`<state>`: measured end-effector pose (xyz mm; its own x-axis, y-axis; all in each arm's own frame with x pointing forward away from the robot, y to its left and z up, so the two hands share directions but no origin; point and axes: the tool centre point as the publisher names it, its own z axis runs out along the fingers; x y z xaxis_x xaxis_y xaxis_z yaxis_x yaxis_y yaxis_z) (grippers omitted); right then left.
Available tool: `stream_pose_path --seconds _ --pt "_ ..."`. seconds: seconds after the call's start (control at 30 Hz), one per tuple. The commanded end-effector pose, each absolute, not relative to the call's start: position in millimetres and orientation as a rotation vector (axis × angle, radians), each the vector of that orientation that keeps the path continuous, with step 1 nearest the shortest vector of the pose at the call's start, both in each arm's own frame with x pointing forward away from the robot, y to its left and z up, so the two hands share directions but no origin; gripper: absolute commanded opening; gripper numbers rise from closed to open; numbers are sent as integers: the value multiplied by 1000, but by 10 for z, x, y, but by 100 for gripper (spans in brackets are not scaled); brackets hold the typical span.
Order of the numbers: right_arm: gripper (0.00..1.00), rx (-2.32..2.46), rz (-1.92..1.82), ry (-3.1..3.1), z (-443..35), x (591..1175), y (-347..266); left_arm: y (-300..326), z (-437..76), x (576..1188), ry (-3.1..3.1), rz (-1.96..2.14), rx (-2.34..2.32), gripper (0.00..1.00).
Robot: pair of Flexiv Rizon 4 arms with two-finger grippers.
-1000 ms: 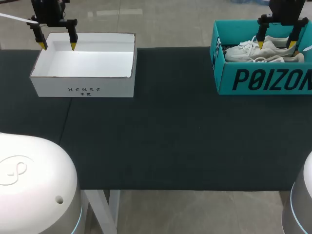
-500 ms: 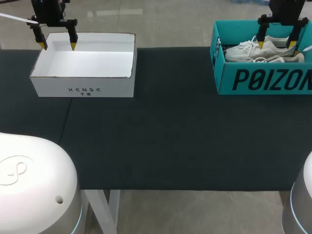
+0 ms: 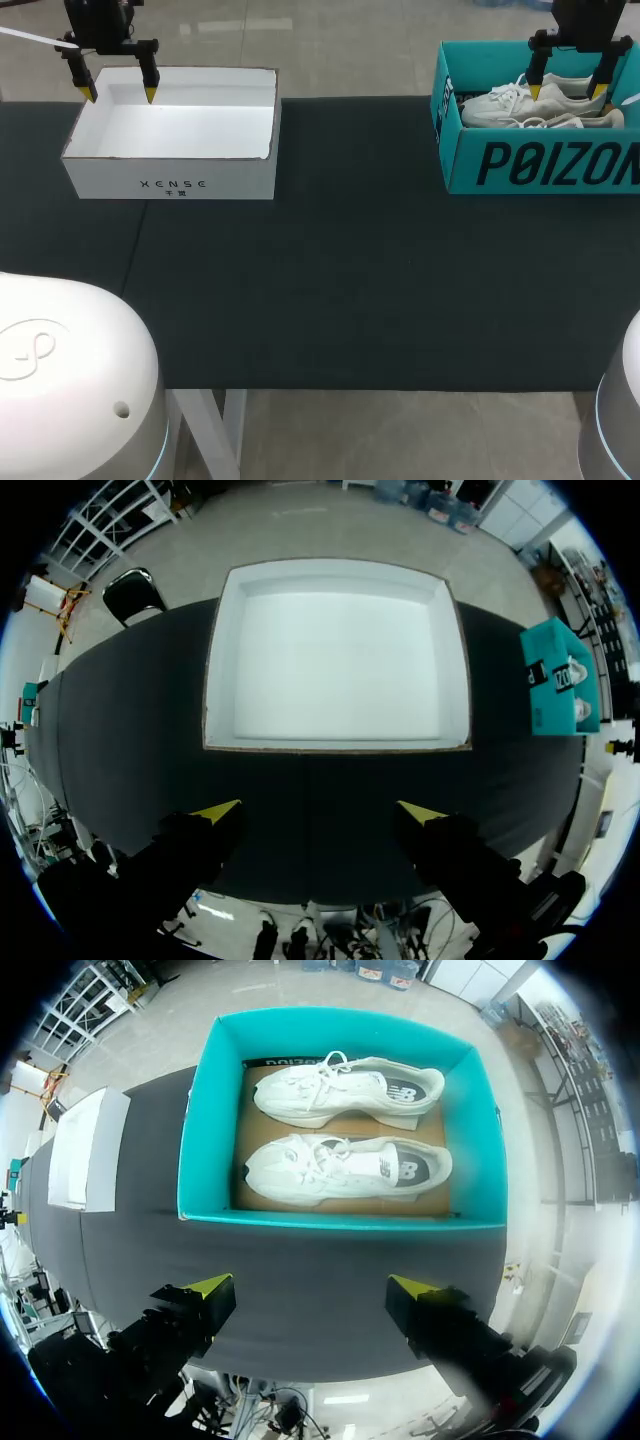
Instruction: Take the shoe out of the shoebox, open the shoe tongue, remove and reinsert the insole, then place the shoe into the shoebox
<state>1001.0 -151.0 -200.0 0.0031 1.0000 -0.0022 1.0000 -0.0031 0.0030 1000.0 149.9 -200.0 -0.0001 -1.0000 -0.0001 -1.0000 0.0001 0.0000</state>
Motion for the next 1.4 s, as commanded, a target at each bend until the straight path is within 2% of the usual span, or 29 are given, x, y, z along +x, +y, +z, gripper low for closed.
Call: stream_pose_path --seconds 0.03,0.3,0.8,1.4 --pt "100 2201 22 2174 -1973 10097 -1602 1499 -2000 10000 2222 0 -2221 100" --pt "100 2211 23 2039 -2006 10421 -1937 1499 -2000 10000 2222 0 -2221 100" --pt "100 2290 -47 2010 -2564 10924 -2621 1499 -2000 10000 2222 0 -2221 100" --pt "100 2340 -26 1973 -3035 10992 -3102 1499 -2000 10000 2222 0 -2221 100"
